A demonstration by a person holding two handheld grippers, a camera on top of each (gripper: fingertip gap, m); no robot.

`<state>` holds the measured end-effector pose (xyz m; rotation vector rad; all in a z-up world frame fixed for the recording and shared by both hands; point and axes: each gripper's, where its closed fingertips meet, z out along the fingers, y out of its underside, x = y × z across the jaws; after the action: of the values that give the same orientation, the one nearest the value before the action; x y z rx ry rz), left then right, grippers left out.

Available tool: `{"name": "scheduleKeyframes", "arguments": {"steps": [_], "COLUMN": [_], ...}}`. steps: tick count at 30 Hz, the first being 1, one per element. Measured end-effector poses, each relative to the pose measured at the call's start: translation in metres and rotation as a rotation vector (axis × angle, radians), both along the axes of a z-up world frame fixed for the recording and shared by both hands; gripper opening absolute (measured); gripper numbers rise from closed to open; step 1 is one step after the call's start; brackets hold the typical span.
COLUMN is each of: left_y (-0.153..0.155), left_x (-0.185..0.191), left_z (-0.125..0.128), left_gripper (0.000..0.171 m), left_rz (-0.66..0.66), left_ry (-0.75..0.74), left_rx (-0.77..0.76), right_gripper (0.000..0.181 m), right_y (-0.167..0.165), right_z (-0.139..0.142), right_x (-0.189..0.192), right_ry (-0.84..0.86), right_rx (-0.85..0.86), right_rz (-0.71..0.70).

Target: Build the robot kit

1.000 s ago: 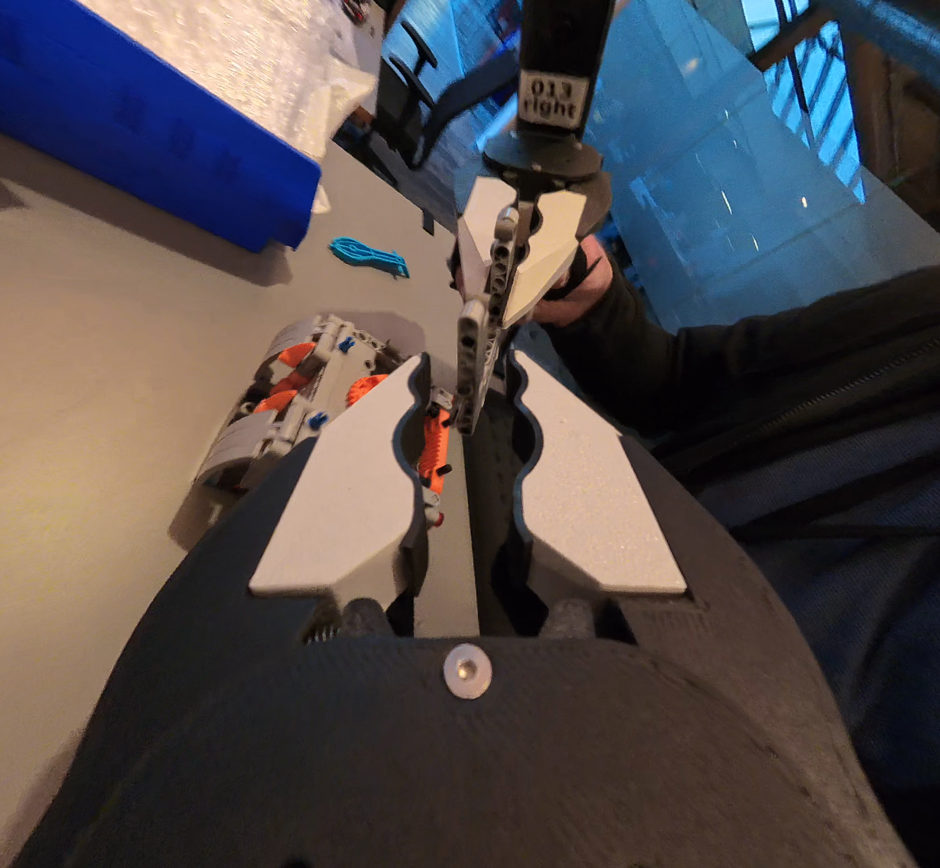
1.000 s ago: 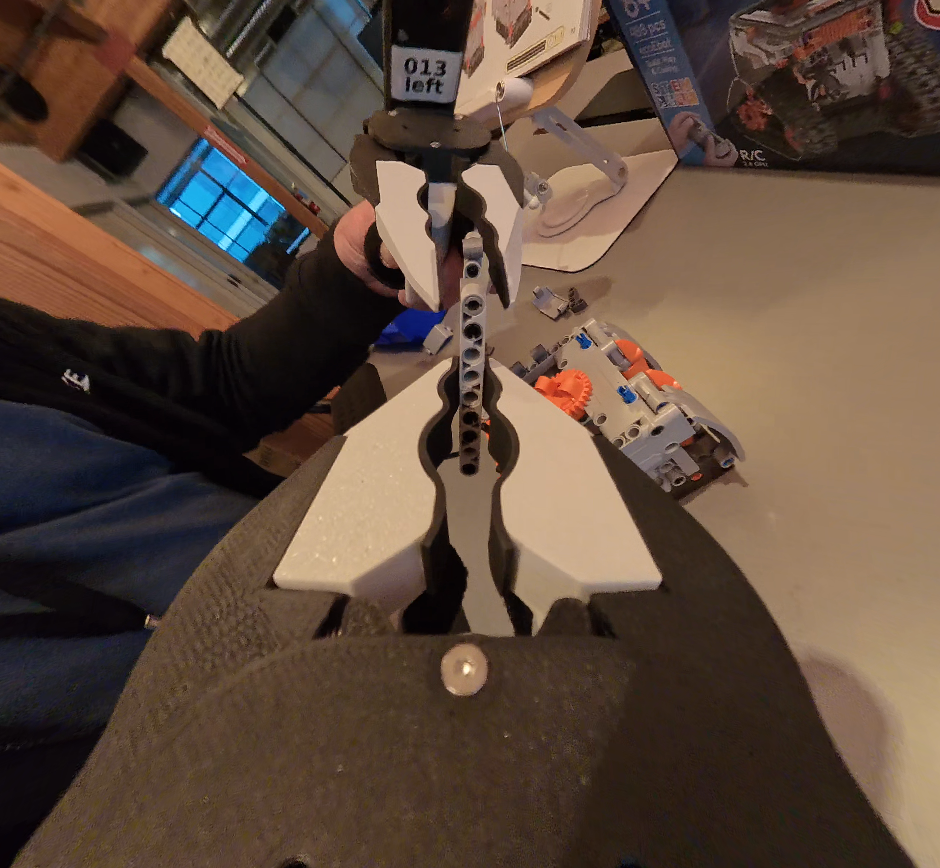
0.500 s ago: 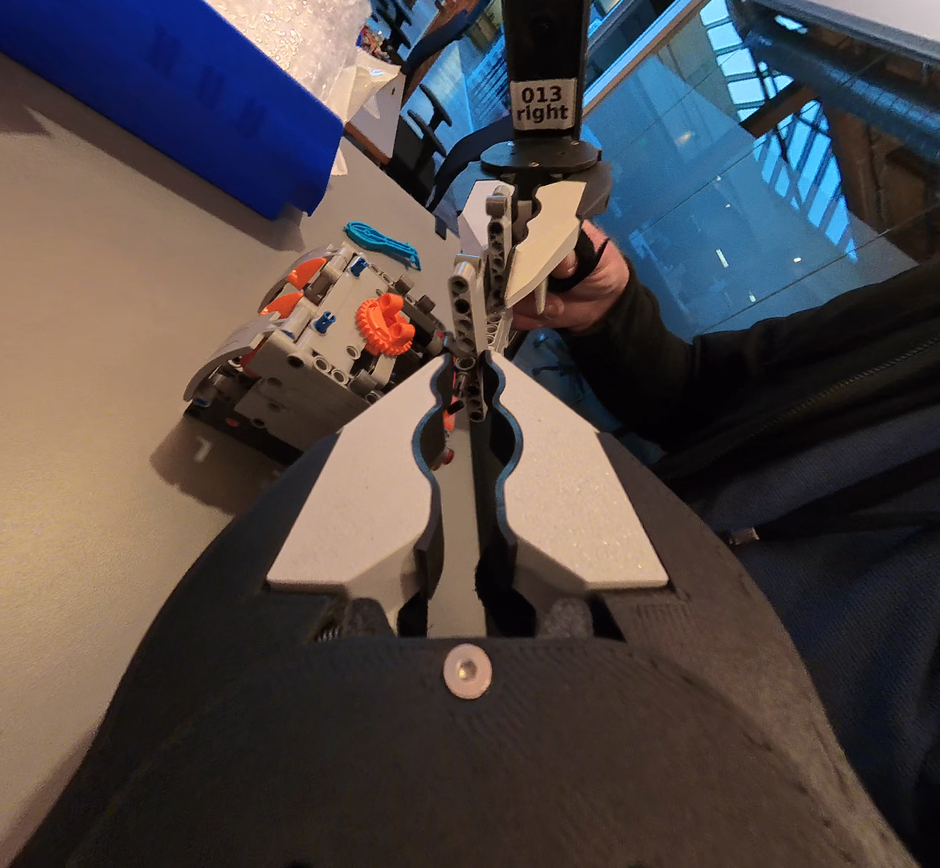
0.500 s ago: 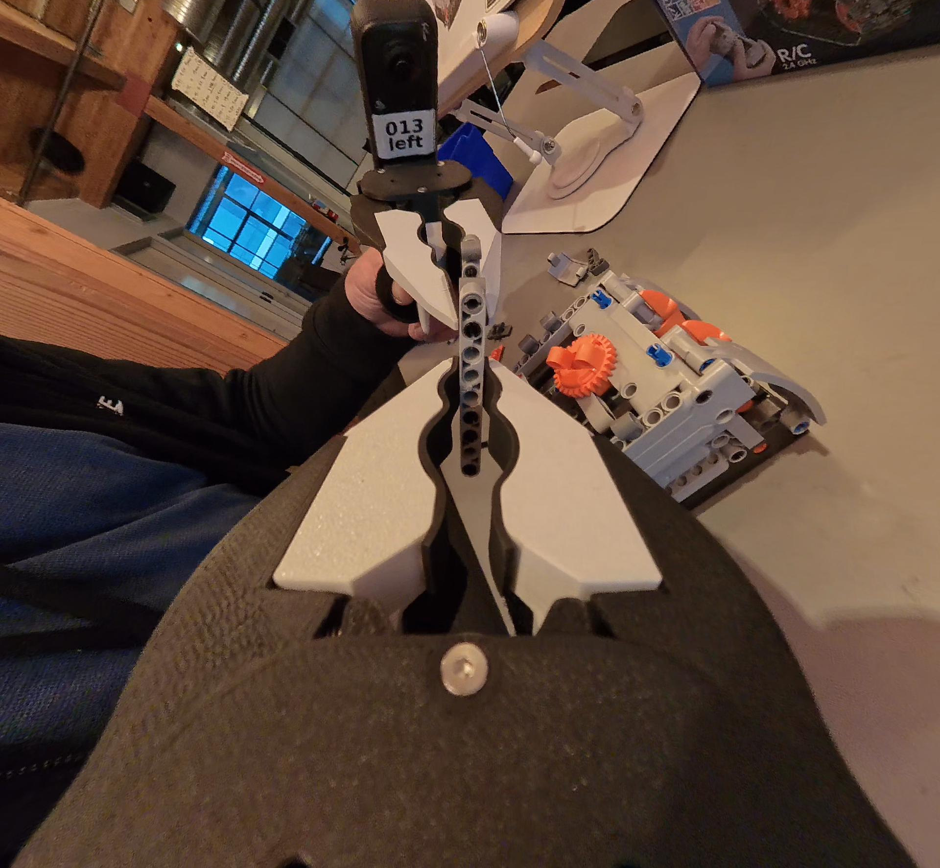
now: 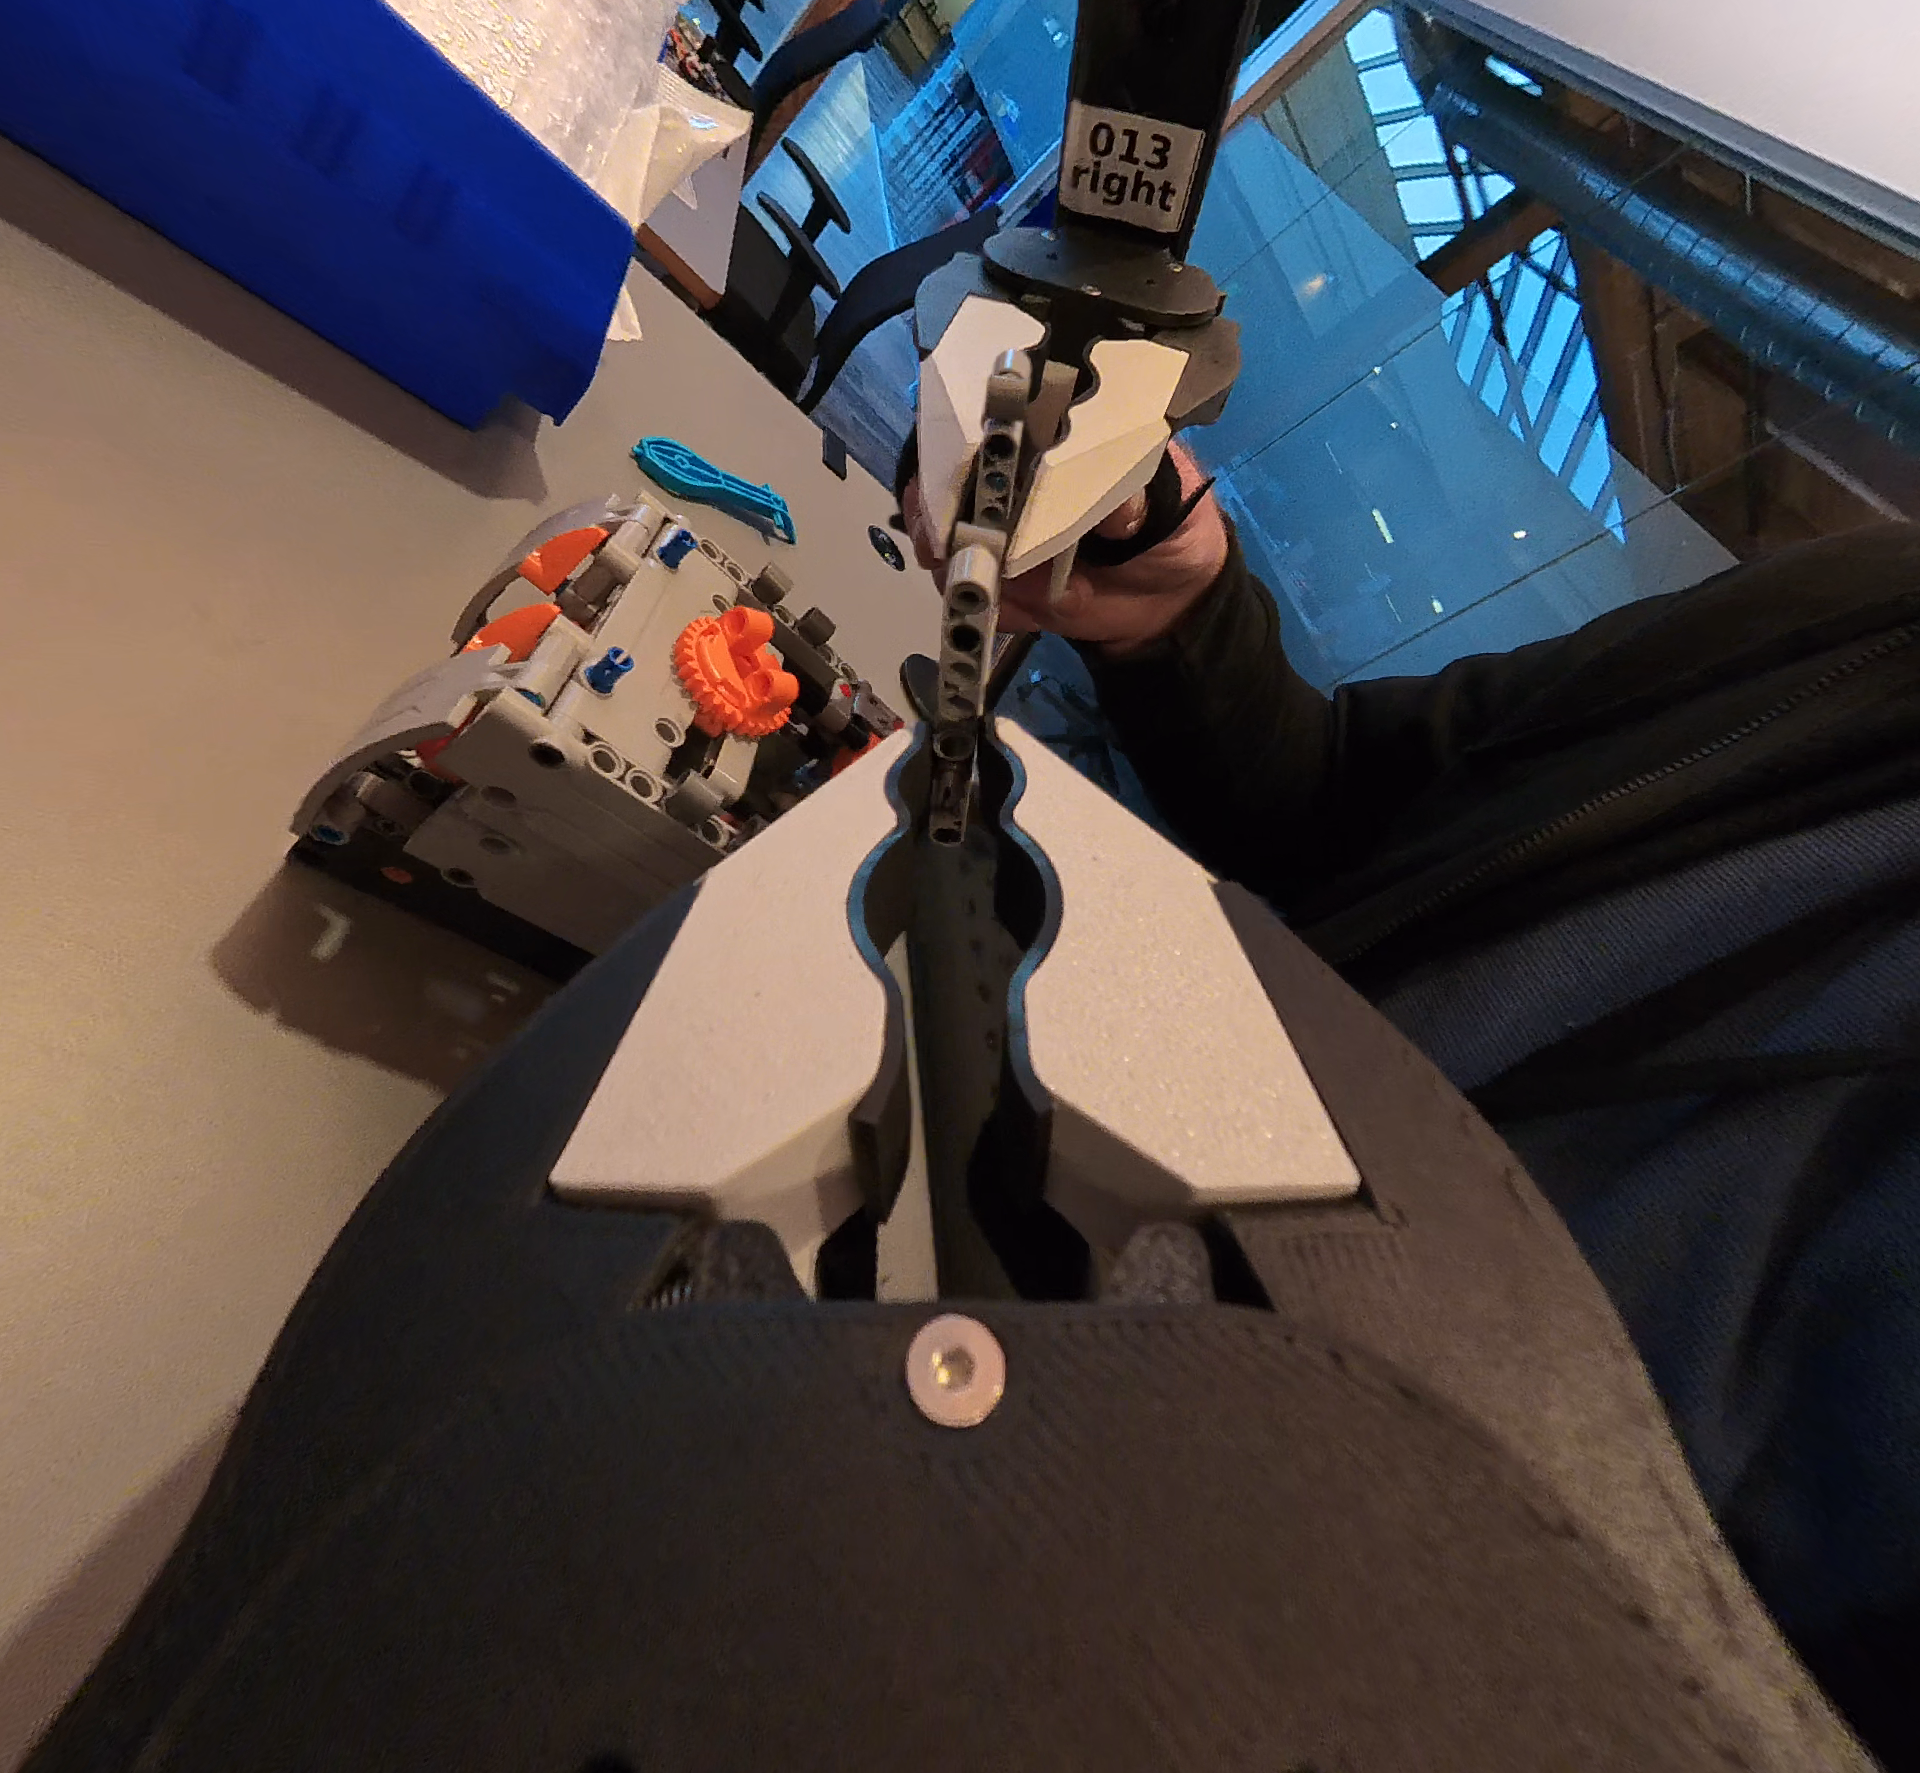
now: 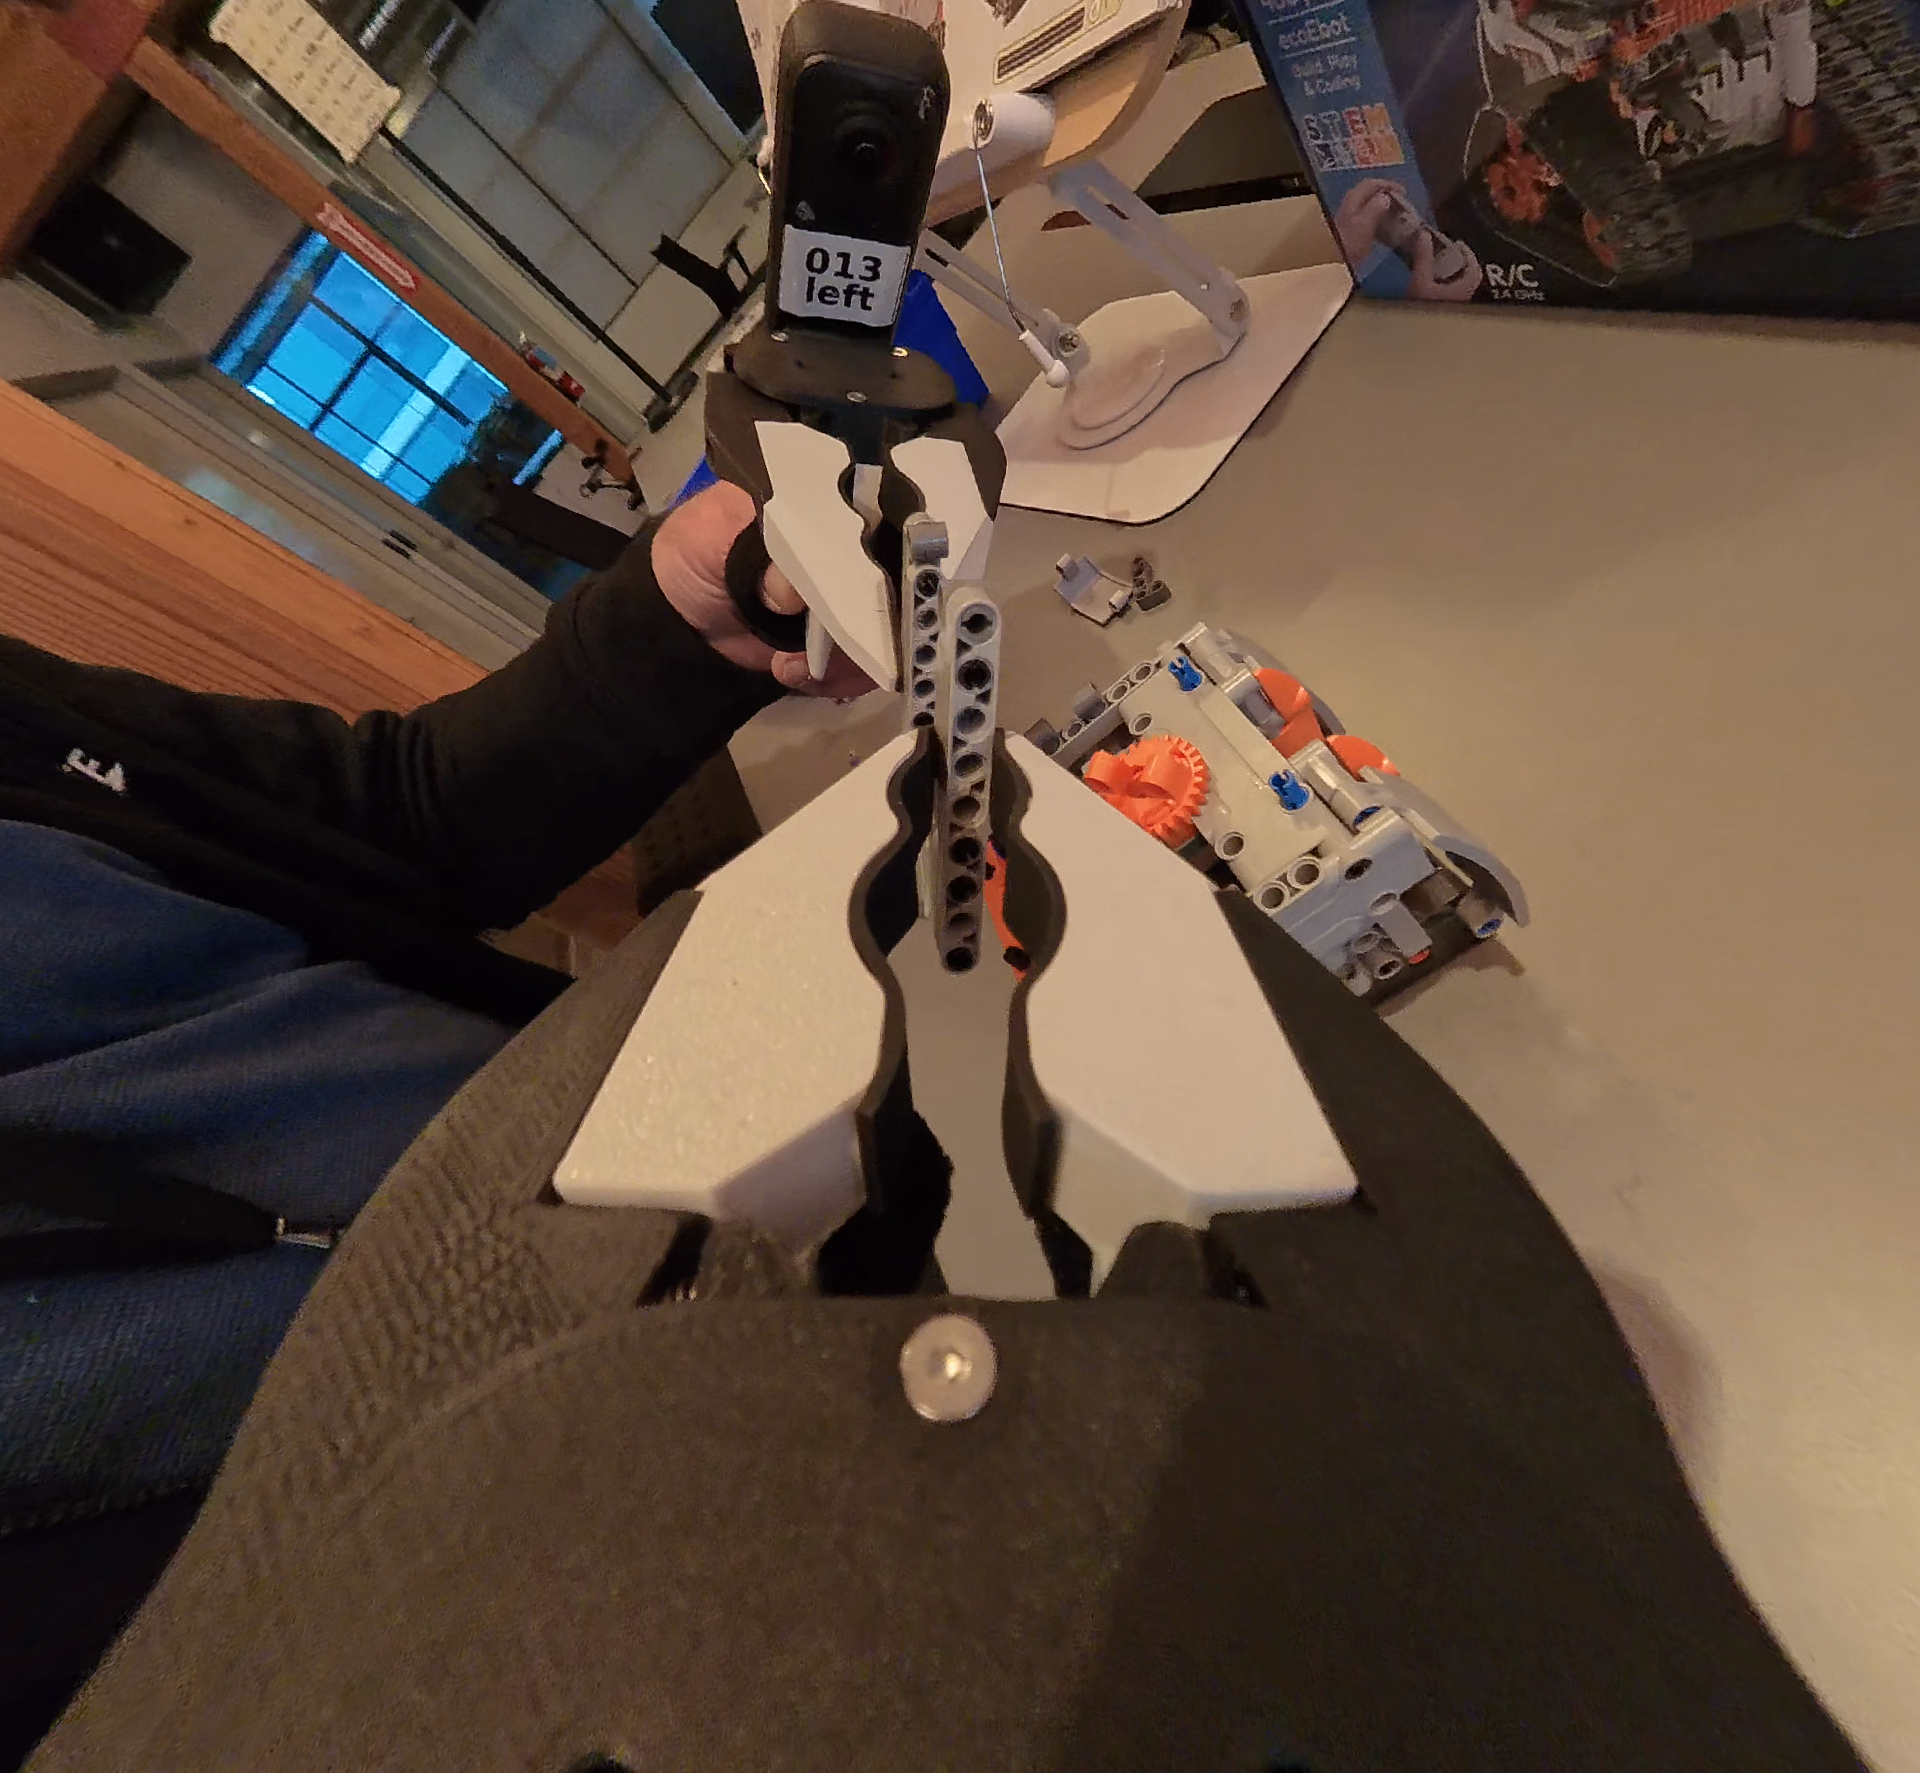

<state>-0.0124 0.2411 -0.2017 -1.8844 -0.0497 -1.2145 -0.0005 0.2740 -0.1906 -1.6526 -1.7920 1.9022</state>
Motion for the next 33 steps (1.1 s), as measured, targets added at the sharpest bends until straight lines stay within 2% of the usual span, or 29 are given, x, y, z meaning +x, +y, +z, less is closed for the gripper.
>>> {"name": "scheduleKeyframes", "arguments": {"steps": [4, 8, 11, 15, 17, 21, 23, 26, 29, 33], "left_y": [0.004, 0.002, 0.001, -0.002, -0.004, -0.004, -0.003, -0.001, 0.000, 0.003], "left_x": [-0.010, -0.011, -0.011, -0.013, -0.013, -0.011, -0.009, -0.006, -0.003, -0.004], "left_z": [0.000, 0.001, 0.000, 0.001, 0.000, -0.004, -0.009, -0.018, -0.019, -0.022], "left_gripper": [0.010, 0.012, 0.007, 0.011, 0.006, 0.004, 0.004, 0.004, 0.004, 0.004], "left_rz": [0.061, 0.067, 0.067, 0.077, 0.074, 0.058, 0.049, 0.031, 0.011, 0.008], "left_ry": [0.025, 0.032, 0.045, 0.029, 0.023, 0.004, -0.003, -0.015, -0.032, -0.041], "left_rx": [0.007, 0.026, 0.035, 0.049, 0.053, 0.030, 0.000, -0.060, -0.092, -0.129], "right_gripper": [0.005, 0.004, 0.004, 0.004, 0.005, 0.007, 0.018, 0.021, 0.011, 0.011], "right_y": [-0.004, -0.004, -0.004, -0.005, -0.006, -0.002, 0.004, 0.012, 0.015, 0.018], "right_z": [0.001, 0.000, 0.001, 0.001, 0.000, -0.006, -0.007, -0.016, -0.022, -0.026], "right_x": [-0.001, -0.002, -0.003, -0.004, -0.004, -0.006, -0.007, -0.005, 0.000, 0.000], "right_ry": [-0.004, -0.012, -0.013, -0.014, -0.022, -0.034, -0.030, -0.042, -0.062, -0.084], "right_rx": [-0.075, -0.109, -0.136, -0.159, -0.179, -0.147, -0.130, -0.030, 0.026, 0.023], "right_rz": [-0.004, -0.015, -0.014, -0.021, -0.018, -0.051, -0.083, -0.122, -0.117, -0.119]}}
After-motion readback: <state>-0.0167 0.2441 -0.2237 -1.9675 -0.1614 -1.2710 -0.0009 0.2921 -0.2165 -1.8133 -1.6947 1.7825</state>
